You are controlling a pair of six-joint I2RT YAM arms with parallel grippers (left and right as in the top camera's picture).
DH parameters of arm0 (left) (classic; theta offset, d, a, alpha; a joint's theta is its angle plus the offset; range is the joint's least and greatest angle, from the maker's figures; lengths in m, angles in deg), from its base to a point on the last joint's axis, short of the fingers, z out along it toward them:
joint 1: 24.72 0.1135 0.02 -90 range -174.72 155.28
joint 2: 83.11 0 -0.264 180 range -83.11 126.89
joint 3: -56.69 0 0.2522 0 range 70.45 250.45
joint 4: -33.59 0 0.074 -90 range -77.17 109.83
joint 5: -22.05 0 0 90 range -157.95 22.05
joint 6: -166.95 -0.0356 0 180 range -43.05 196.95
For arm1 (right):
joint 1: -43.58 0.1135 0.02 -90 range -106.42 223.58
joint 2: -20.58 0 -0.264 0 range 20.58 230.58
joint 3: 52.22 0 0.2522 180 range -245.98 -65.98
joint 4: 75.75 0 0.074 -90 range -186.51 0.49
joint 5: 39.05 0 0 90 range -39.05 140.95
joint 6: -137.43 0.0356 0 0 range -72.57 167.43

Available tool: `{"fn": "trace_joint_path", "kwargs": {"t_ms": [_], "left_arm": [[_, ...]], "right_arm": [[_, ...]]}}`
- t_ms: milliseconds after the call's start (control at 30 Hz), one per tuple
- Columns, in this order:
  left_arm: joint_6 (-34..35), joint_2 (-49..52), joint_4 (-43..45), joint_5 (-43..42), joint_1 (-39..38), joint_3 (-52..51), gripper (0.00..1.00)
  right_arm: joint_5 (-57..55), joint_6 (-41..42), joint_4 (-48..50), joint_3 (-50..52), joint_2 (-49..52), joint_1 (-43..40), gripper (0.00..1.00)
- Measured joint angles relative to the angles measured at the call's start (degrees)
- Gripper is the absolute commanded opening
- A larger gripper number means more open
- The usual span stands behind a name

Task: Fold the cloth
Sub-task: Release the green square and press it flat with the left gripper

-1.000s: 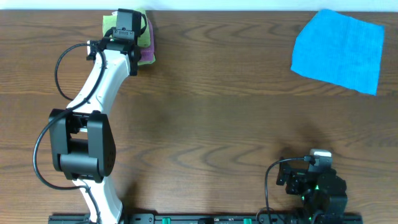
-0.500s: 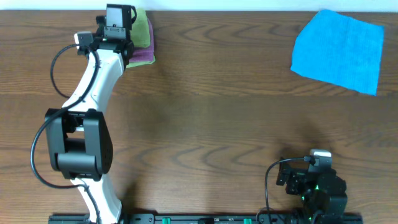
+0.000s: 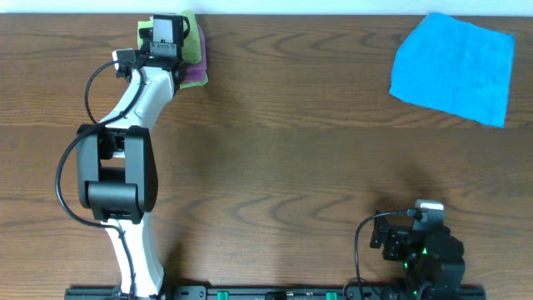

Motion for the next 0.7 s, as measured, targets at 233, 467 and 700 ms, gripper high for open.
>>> {"fn": "trace_joint_path", "kwargs": {"t_ms": [233,467,700], "left_arm": [[-0.50,0.09,4.63,0.02,1.57,-0.02,0.96],[-1.11,2.05,11.58,-0.46,2.29,-0.02,1.00],[-1.18,3.21,10.60,-1.73,2.29,-0.02,1.00]], "right_arm": [[0.00,0.00,-0.02,0.00,0.00,0.00,0.99],[0.00,-0.02,0.00,0.00,0.00,0.00,0.99],[0.00,0.00,0.00,0.00,0.00,0.00,0.99]]}}
